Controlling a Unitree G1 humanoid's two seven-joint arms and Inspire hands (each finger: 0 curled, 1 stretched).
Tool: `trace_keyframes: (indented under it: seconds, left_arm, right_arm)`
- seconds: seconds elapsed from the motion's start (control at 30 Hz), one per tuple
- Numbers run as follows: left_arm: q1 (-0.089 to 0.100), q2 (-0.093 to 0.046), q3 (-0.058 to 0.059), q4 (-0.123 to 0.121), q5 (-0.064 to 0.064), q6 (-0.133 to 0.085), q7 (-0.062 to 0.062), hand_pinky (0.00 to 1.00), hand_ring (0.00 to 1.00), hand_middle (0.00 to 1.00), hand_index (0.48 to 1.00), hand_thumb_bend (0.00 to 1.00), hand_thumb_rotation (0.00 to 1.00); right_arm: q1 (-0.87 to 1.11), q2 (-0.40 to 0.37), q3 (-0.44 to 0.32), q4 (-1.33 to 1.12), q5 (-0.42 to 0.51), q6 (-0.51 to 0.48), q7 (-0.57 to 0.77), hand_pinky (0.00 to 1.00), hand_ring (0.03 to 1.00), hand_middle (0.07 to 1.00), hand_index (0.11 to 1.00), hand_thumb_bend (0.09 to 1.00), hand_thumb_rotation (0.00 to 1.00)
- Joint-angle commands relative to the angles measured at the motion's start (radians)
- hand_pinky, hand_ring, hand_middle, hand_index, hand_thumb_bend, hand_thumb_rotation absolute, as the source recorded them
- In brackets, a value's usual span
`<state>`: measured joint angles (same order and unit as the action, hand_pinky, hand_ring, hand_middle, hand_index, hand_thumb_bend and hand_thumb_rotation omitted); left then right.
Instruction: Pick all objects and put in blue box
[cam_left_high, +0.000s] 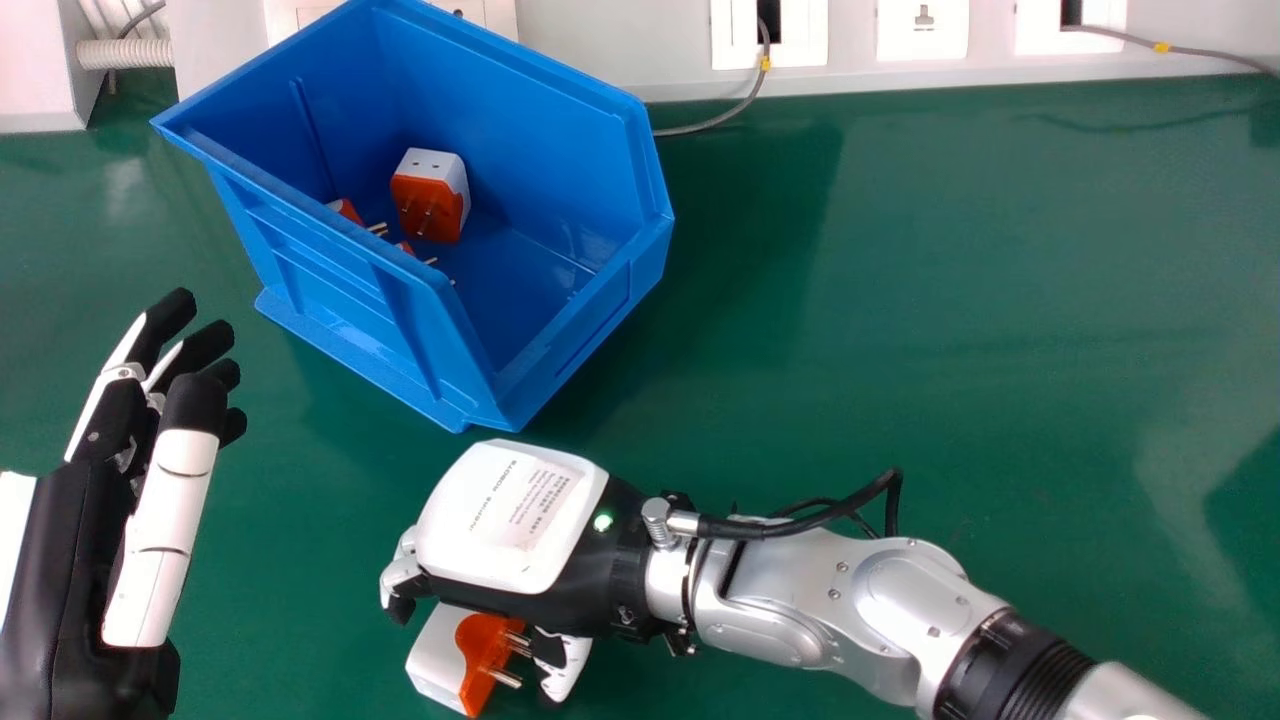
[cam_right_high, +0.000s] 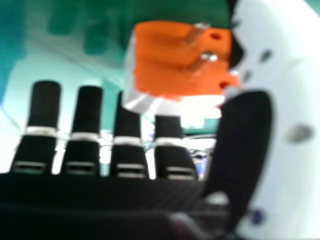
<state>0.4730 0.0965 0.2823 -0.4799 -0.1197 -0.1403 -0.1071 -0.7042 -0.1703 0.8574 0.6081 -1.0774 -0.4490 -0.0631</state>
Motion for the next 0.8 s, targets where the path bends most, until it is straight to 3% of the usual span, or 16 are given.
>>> trace_keyframes:
  seconds: [0.0, 0.2, 0.37, 0.57, 0.6, 0.63, 0.7, 0.77]
  left_arm:
    - [0.003, 0.007, 0.007, -0.027, -0.007, -0.002, -0.001, 0.84, 0.87, 0.89, 0.906, 0.78, 0.87]
    - [0.004, 0.007, 0.009, -0.034, -0.012, 0.006, -0.002, 0.84, 0.87, 0.89, 0.906, 0.79, 0.87]
    - [0.004, 0.008, 0.011, -0.034, -0.013, 0.005, -0.005, 0.84, 0.87, 0.89, 0.906, 0.8, 0.87]
    - [-0.002, 0.006, 0.008, -0.027, -0.009, -0.001, -0.004, 0.84, 0.87, 0.89, 0.906, 0.79, 0.87]
    - [-0.003, 0.006, 0.008, -0.028, -0.008, -0.001, -0.003, 0.84, 0.87, 0.89, 0.906, 0.79, 0.87]
    - [-0.003, 0.005, 0.007, -0.028, -0.007, -0.001, -0.002, 0.84, 0.87, 0.89, 0.906, 0.79, 0.87]
    - [0.0, 0.004, 0.006, -0.03, -0.005, -0.002, -0.001, 0.84, 0.87, 0.89, 0.906, 0.78, 0.87]
    - [0.003, 0.003, 0.006, -0.033, -0.003, -0.002, -0.001, 0.84, 0.87, 0.89, 0.906, 0.78, 0.87]
  right_arm:
    - [0.008, -0.001, 0.019, 0.008, -0.02, 0.008, -0.013, 0.57, 0.689, 0.715, 0.643, 0.607, 0.0]
    - [0.017, 0.008, 0.011, 0.018, 0.012, -0.001, -0.036, 0.54, 0.649, 0.681, 0.569, 0.559, 0.06]
    - [0.026, 0.014, 0.0, 0.032, 0.039, -0.008, -0.055, 0.48, 0.562, 0.618, 0.533, 0.545, 0.04]
    - [0.015, 0.02, -0.004, 0.024, 0.073, 0.007, 0.023, 0.41, 0.505, 0.579, 0.516, 0.534, 0.03]
    - [0.014, 0.02, -0.007, 0.016, 0.08, 0.012, 0.046, 0.34, 0.424, 0.557, 0.507, 0.533, 0.02]
    - [0.011, 0.02, -0.01, 0.006, 0.084, 0.019, 0.07, 0.34, 0.424, 0.557, 0.507, 0.533, 0.02]
    - [0.007, 0.019, -0.01, -0.007, 0.088, 0.03, 0.099, 0.23, 0.297, 0.526, 0.495, 0.532, 0.01]
    - [0.005, 0.018, -0.008, -0.014, 0.085, 0.034, 0.106, 0.19, 0.253, 0.515, 0.49, 0.532, 0.01]
